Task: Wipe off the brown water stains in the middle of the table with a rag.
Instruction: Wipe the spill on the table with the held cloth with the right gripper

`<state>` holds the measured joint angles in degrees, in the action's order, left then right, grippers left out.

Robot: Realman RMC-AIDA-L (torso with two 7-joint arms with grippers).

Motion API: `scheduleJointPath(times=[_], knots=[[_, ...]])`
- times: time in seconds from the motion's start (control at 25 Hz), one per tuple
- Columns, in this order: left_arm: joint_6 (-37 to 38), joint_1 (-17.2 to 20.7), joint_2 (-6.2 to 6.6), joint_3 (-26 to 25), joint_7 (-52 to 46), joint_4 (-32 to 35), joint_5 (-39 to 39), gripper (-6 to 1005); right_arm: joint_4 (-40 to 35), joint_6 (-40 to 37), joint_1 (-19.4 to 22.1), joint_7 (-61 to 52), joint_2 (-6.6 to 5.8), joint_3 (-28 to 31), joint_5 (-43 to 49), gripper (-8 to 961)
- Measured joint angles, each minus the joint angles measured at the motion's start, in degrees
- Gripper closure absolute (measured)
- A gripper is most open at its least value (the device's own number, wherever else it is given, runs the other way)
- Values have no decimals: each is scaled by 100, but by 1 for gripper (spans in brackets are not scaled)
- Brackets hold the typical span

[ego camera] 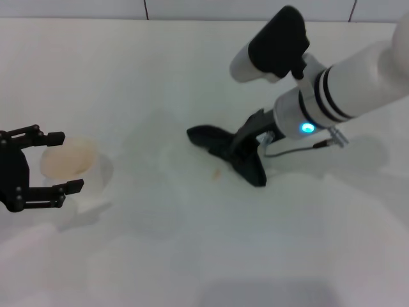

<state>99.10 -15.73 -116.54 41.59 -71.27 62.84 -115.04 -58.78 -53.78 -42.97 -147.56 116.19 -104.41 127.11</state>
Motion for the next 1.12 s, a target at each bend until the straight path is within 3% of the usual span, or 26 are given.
scheduleJointPath(times=[0.6,1.12], knots=[[39,0,0,-3,129,9,4,137,-1015,-912,632,-291,-3,-610,-221,867],[36,10,-21,-2,131,9,9,137,-826,-6,562,-268,-25,-168,101,868]])
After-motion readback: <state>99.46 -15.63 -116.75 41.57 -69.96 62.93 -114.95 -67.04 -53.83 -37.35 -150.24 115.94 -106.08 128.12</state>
